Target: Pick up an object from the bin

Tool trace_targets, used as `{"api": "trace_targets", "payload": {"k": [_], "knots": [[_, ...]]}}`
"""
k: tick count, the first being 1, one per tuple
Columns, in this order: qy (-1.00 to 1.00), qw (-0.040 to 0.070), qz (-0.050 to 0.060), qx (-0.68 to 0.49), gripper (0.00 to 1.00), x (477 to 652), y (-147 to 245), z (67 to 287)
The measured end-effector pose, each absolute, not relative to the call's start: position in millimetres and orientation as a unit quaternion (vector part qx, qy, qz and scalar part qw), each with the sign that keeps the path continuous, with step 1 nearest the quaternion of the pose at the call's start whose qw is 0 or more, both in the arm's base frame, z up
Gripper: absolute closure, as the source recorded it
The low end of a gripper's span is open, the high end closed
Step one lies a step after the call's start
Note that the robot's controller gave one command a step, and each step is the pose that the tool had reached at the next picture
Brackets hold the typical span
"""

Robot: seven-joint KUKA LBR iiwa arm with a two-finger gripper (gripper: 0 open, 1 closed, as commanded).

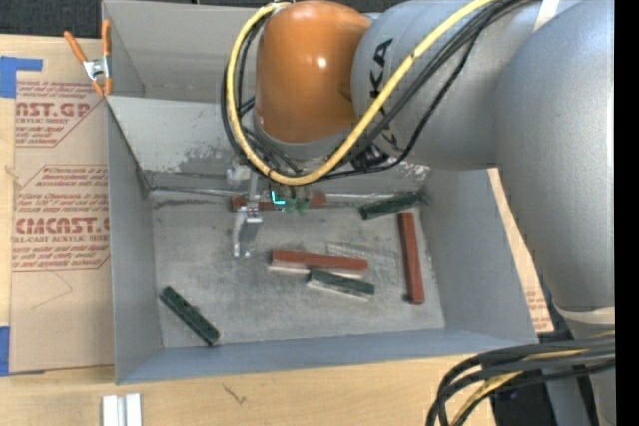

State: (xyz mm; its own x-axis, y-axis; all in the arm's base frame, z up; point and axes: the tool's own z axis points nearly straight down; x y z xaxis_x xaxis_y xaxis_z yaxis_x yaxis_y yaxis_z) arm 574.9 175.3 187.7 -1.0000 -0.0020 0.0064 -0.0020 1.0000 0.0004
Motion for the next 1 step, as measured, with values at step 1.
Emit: {"api": "trace_targets", "payload": {"k": [1], "knots": [[-1.0, -0.001, -0.001, 0.0, 0.0, 576.8, 174.5, 192.2]]}}
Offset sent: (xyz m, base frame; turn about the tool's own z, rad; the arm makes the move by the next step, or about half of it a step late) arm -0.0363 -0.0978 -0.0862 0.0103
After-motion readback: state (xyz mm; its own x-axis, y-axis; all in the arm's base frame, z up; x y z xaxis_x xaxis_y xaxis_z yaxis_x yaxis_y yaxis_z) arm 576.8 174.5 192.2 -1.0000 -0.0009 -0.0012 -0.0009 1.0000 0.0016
